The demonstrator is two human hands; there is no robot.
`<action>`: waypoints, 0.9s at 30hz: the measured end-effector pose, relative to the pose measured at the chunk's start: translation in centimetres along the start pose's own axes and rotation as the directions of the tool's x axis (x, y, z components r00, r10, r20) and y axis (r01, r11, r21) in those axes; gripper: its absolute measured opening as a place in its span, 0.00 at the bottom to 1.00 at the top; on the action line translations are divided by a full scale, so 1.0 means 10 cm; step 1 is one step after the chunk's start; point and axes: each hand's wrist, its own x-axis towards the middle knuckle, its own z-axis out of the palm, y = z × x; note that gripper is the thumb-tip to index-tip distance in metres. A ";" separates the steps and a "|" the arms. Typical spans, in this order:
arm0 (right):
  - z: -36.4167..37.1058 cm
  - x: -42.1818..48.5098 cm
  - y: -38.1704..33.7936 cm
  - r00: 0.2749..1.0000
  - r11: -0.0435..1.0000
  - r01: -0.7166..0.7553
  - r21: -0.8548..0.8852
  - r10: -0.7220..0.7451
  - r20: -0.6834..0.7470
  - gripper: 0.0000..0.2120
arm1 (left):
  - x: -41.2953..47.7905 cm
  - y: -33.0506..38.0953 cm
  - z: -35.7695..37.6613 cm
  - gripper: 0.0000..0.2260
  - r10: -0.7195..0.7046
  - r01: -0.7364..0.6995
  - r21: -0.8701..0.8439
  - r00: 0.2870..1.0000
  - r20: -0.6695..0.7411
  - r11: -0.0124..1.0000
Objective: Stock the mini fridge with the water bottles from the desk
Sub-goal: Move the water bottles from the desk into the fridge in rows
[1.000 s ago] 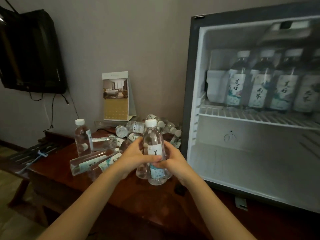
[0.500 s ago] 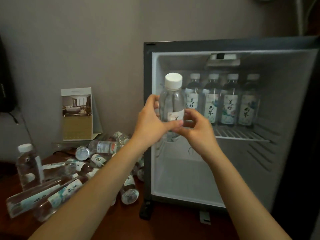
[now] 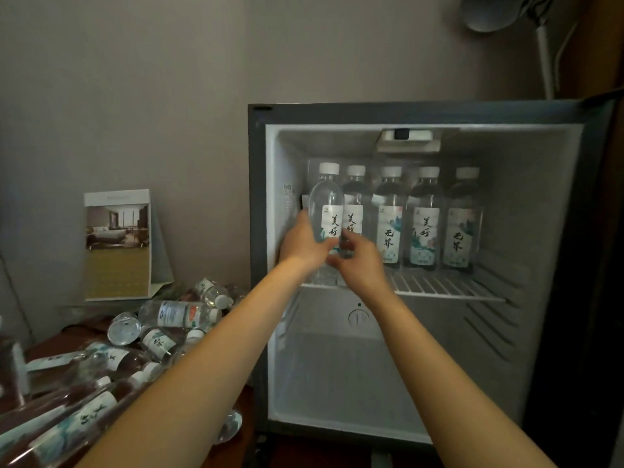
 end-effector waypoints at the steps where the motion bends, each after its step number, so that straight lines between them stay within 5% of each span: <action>1: 0.03 0.02 0.03 1.000 1.000 -0.008 -0.026 0.009 0.003 0.24 | 0.01 -0.03 0.03 0.21 -0.004 0.004 0.021 1.000 -0.006 1.000; 9: 0.16 0.11 0.20 0.988 0.983 -0.063 -0.175 0.036 -0.152 0.08 | -0.07 -0.12 0.24 0.30 -0.003 0.025 0.234 0.996 -0.094 0.972; 15: 0.17 0.15 0.26 0.993 0.979 -0.044 -0.199 0.020 -0.119 0.04 | -0.05 -0.13 0.28 0.34 -0.038 0.056 0.313 0.997 -0.063 0.948; 20: 0.14 0.15 0.24 0.996 0.975 -0.075 -0.209 0.064 -0.058 0.20 | -0.01 -0.12 0.26 0.37 -0.052 0.061 0.343 0.998 -0.035 0.937; 27: 0.08 0.18 0.25 0.997 0.987 -0.081 -0.136 0.082 -0.001 0.24 | 0.03 -0.04 0.27 0.30 0.112 -0.038 0.388 0.979 -0.169 0.921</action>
